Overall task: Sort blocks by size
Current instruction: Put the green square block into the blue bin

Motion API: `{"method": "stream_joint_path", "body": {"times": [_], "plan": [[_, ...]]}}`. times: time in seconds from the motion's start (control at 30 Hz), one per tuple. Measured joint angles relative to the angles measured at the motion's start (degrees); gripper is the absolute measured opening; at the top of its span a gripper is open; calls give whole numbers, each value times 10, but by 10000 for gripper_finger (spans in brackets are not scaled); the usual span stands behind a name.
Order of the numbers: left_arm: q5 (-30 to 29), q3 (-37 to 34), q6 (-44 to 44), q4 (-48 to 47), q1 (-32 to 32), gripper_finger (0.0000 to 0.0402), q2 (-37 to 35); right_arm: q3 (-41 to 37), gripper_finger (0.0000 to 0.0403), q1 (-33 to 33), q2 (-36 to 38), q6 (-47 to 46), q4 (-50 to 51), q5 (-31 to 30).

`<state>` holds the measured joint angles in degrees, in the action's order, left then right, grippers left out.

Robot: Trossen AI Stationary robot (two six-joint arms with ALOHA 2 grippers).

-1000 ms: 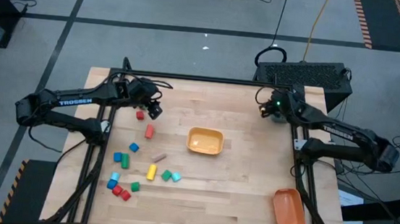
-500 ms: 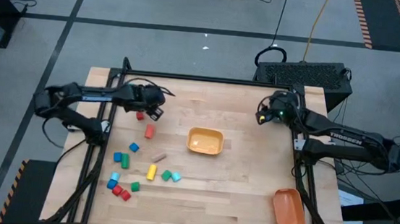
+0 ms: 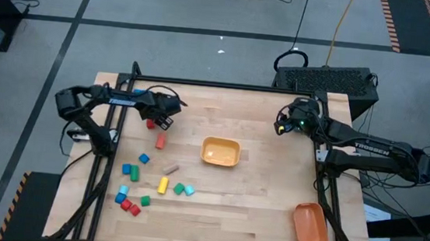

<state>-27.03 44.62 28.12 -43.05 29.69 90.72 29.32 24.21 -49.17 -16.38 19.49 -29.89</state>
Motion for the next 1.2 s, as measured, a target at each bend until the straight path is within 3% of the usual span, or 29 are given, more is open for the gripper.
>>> {"method": "stream_joint_path", "body": {"times": [0.23,0.4,0.8,1.2], "plan": [[12,2,-18,21,19,240,6,0,214,0,0,6,0,0],[90,1,-17,36,15,240,7,0,214,0,0,6,0,1],[95,0,-18,48,-14,236,7,0,214,0,0,6,-1,2],[115,0,-26,75,-36,137,7,0,204,0,-1,-9,-12,2]]}}
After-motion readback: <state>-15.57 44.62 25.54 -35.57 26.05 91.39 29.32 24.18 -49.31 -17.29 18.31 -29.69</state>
